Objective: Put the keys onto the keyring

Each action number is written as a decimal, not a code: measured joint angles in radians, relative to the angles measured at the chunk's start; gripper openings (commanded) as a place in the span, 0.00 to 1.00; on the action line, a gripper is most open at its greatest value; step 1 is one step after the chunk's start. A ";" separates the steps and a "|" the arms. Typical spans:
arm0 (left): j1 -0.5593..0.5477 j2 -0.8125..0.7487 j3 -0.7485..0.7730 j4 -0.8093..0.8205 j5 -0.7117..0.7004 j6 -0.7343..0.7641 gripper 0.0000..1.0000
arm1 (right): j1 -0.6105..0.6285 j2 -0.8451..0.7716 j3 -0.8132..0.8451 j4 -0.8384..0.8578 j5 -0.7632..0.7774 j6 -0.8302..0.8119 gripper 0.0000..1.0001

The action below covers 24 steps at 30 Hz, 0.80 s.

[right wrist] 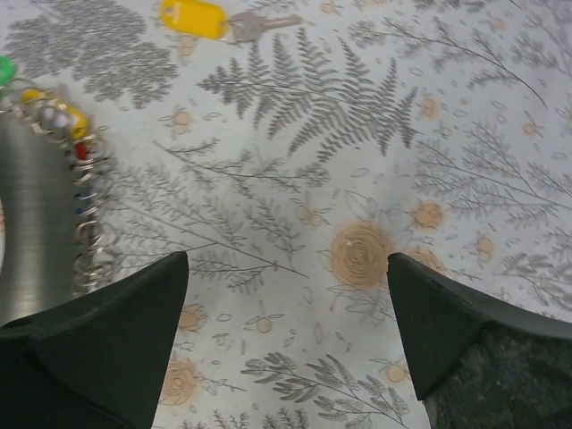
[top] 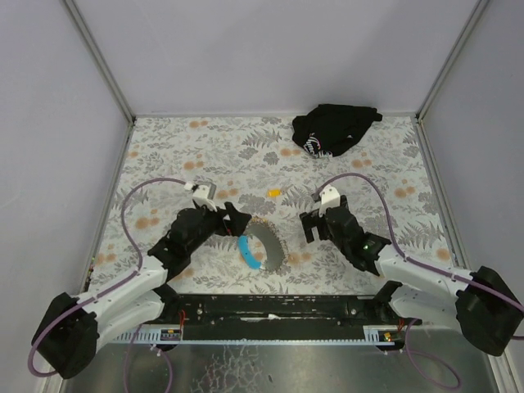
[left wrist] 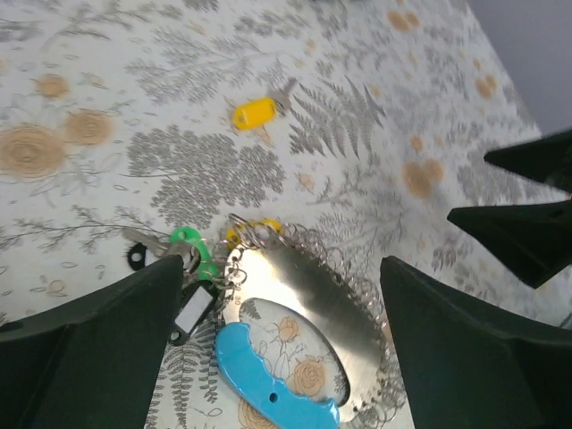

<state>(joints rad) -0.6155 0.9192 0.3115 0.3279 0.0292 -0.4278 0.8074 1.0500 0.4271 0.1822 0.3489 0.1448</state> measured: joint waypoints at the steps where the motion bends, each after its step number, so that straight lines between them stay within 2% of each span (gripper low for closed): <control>1: 0.010 -0.034 -0.001 -0.026 -0.029 -0.016 1.00 | -0.023 -0.001 0.002 -0.014 -0.002 0.013 0.99; 6: 0.023 -0.142 0.005 -0.146 -0.169 -0.083 1.00 | -0.120 -0.045 0.014 -0.094 0.029 0.098 0.99; 11: 0.023 -0.205 0.053 -0.293 -0.298 -0.154 1.00 | -0.182 -0.180 0.020 -0.198 0.136 0.182 0.99; 18: 0.023 -0.222 0.194 -0.498 -0.446 -0.332 1.00 | -0.193 -0.274 0.132 -0.417 0.274 0.288 0.99; 24: 0.023 -0.253 0.270 -0.599 -0.480 -0.380 1.00 | -0.193 -0.332 0.200 -0.564 0.338 0.377 0.99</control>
<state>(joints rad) -0.5922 0.6666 0.5812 -0.2714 -0.4511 -0.8074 0.6140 0.7185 0.6270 -0.3820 0.6872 0.5217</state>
